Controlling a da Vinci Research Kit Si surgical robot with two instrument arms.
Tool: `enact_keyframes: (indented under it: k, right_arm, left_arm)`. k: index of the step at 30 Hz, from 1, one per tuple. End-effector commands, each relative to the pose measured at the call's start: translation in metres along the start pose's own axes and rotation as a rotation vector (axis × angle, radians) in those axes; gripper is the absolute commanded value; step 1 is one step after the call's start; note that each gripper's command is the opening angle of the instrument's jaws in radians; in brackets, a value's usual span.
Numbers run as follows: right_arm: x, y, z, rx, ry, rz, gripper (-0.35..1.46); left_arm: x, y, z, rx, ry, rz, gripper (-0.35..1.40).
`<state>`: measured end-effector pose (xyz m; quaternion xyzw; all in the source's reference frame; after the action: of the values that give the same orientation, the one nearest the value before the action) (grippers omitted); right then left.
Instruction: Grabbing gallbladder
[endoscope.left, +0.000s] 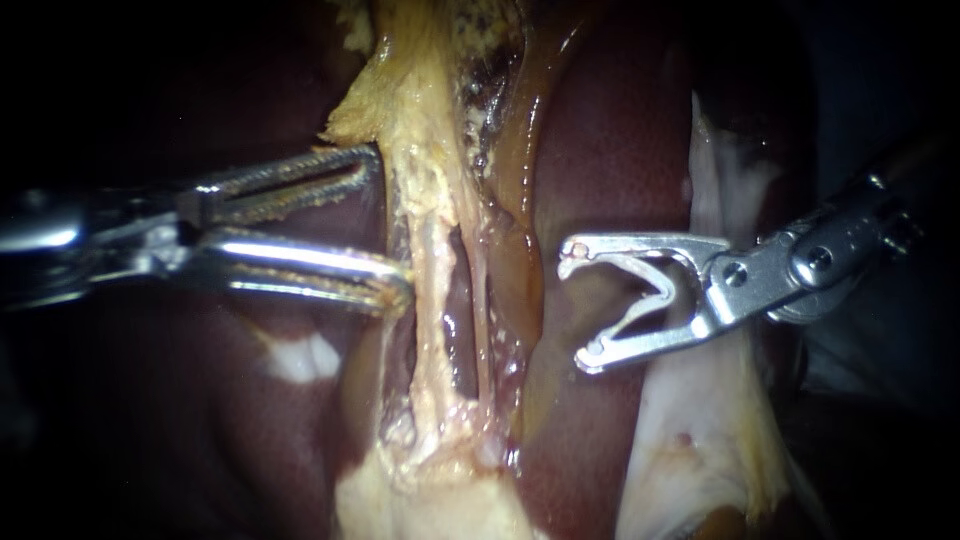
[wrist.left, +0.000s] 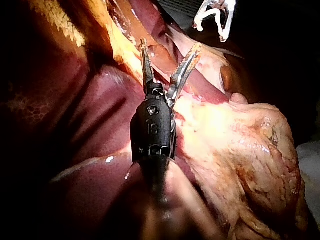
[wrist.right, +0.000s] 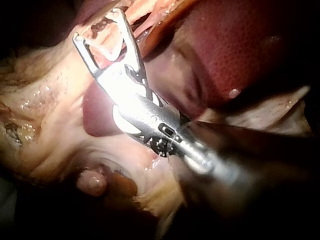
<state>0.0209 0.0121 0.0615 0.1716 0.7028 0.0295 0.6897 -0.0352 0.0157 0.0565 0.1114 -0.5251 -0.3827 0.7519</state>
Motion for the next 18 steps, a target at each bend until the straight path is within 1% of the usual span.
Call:
enact_keyframes:
  k: [1, 3, 5, 8, 10, 13, 15, 18]
  right_arm:
    - [0.0000, 0.0000, 0.0000, 0.000, 0.000, 0.000, 0.49]
    - [0.0000, 0.0000, 0.0000, 0.000, 0.000, 0.000, 0.49]
    - [0.0000, 0.0000, 0.0000, 0.000, 0.000, 0.000, 0.49]
    - [0.0000, -0.0001, 0.0001, 0.000, 0.000, 0.000, 0.49]
    - [0.0000, -0.0001, 0.0001, 0.000, 0.000, 0.000, 0.49]
    - [0.0001, -0.0001, 0.0001, 0.001, 0.000, 0.000, 0.49]
    - [0.0001, -0.0001, 0.0001, 0.001, 0.000, 0.000, 0.49]
    - [0.0001, -0.0001, 0.0001, 0.001, 0.000, 0.000, 0.49]
  left_arm:
    - [-0.0004, 0.0002, 0.0000, -0.007, -0.008, 0.000, 0.67]
    - [-0.0007, 0.0007, 0.0001, -0.016, -0.020, 0.002, 0.67]
    - [-0.0005, 0.0014, 0.0003, -0.026, -0.024, 0.001, 0.67]
    - [0.0002, 0.0031, 0.0009, -0.050, -0.026, 0.000, 0.67]
    - [0.0007, 0.0042, 0.0014, -0.055, -0.026, -0.001, 0.67]
    - [0.0016, 0.0054, 0.0023, -0.066, -0.028, 0.001, 0.67]
    - [0.0023, 0.0056, 0.0030, -0.070, -0.033, 0.004, 0.67]
    - [0.0032, 0.0052, 0.0042, -0.084, -0.030, 0.015, 0.62]
